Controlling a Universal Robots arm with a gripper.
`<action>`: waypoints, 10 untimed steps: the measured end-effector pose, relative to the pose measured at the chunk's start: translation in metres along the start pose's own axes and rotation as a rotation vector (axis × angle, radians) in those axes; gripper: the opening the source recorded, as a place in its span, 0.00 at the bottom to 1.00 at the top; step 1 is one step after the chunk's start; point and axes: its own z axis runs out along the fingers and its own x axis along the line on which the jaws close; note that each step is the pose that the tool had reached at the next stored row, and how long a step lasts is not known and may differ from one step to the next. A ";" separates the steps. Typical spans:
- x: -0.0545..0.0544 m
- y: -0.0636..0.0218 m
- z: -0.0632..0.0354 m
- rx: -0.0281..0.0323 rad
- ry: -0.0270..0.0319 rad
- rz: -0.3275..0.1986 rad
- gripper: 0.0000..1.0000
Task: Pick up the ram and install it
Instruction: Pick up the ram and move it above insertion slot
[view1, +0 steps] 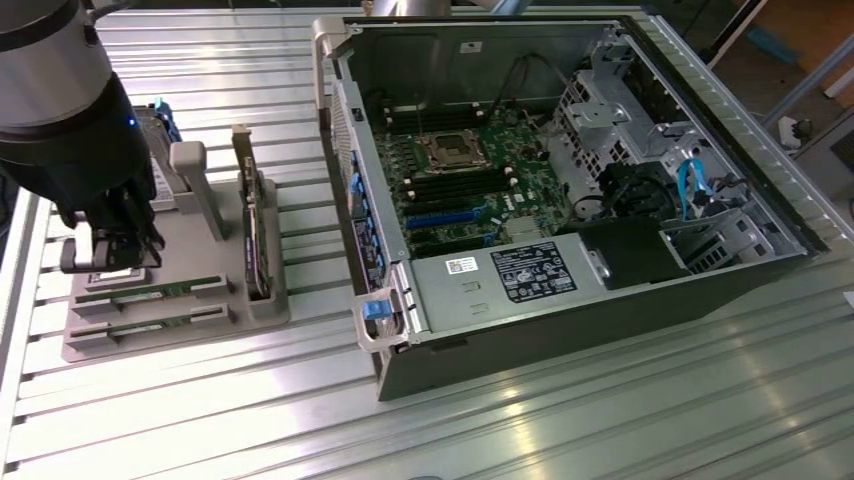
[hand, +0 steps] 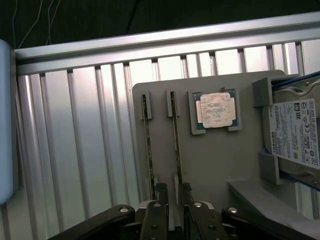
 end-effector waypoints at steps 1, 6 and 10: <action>0.000 0.0000 0.0016 0.0001 0.0000 0.000 0.23; 0.001 -0.0002 0.0078 0.0001 -0.0001 0.000 0.23; 0.002 -0.0003 0.0146 0.0001 -0.0001 0.000 0.23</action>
